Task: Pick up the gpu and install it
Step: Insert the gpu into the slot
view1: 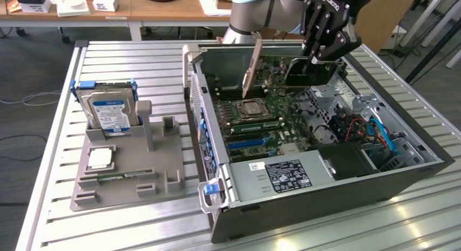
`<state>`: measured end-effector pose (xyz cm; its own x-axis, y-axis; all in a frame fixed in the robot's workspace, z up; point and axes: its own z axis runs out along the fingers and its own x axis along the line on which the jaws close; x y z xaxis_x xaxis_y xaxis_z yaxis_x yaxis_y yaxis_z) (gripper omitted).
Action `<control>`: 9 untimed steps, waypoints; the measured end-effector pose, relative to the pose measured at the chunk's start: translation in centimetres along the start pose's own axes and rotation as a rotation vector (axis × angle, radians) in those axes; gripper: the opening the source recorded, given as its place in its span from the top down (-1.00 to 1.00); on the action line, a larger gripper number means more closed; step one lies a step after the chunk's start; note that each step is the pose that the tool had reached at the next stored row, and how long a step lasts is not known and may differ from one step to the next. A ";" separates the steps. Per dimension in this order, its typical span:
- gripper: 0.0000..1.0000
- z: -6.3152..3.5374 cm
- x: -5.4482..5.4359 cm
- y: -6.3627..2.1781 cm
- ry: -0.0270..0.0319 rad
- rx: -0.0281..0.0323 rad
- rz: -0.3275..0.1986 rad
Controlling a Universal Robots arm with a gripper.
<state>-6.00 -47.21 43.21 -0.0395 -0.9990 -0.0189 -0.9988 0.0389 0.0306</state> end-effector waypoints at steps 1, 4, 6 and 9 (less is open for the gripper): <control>0.46 0.15 0.0 0.00 0.0000 -0.0001 0.000; 0.46 1.15 0.0 0.03 -0.0002 0.0040 0.000; 0.46 1.37 0.0 0.03 -0.0004 0.0044 0.000; 0.46 1.76 0.0 0.03 -0.0003 0.0054 0.000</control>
<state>-6.08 -47.21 41.45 -0.0394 -0.9990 -0.0192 -0.9989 0.0389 0.0251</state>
